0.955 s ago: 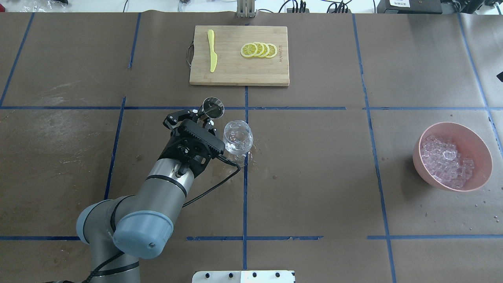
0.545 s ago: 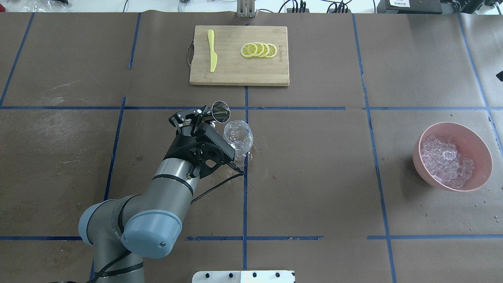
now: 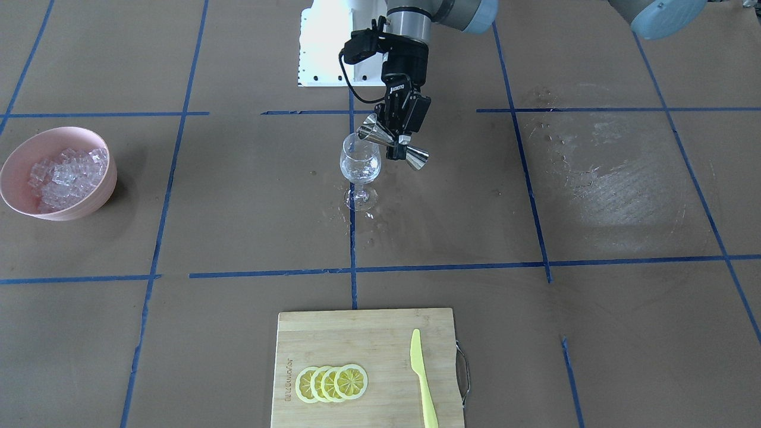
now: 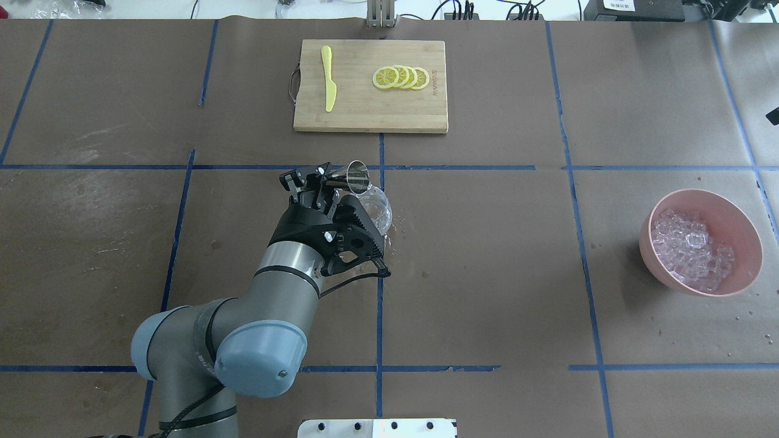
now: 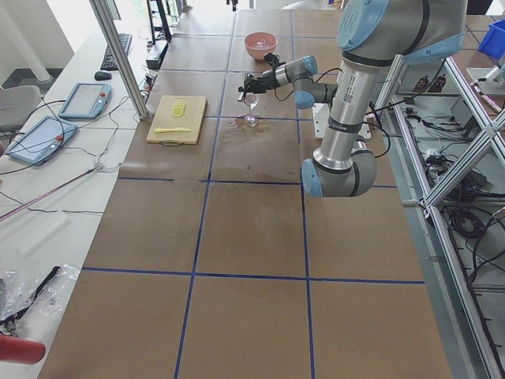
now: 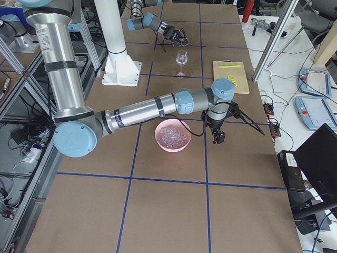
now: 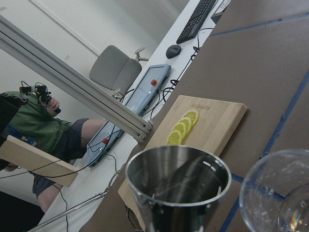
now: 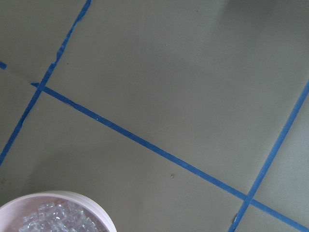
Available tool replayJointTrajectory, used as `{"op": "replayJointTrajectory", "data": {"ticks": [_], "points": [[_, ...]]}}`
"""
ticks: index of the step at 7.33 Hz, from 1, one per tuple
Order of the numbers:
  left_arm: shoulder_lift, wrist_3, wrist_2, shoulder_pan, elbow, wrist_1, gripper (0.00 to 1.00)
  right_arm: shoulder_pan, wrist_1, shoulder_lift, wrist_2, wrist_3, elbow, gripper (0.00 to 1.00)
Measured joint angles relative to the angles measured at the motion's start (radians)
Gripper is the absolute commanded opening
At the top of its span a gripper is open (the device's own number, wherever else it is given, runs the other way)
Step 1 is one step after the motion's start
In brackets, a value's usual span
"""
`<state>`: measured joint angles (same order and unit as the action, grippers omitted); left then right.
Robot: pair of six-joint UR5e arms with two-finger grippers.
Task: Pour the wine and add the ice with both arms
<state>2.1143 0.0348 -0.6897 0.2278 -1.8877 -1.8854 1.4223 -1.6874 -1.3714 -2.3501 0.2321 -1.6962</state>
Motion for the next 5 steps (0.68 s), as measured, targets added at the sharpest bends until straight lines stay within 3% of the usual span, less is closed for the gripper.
{"op": "replayJointTrajectory", "data": {"ticks": [5], "points": [[0.009,-0.165,-0.052,0.001,-0.047,0.202,0.00,-0.003,0.000,-0.001,0.000,0.000,0.000,1.00]]}}
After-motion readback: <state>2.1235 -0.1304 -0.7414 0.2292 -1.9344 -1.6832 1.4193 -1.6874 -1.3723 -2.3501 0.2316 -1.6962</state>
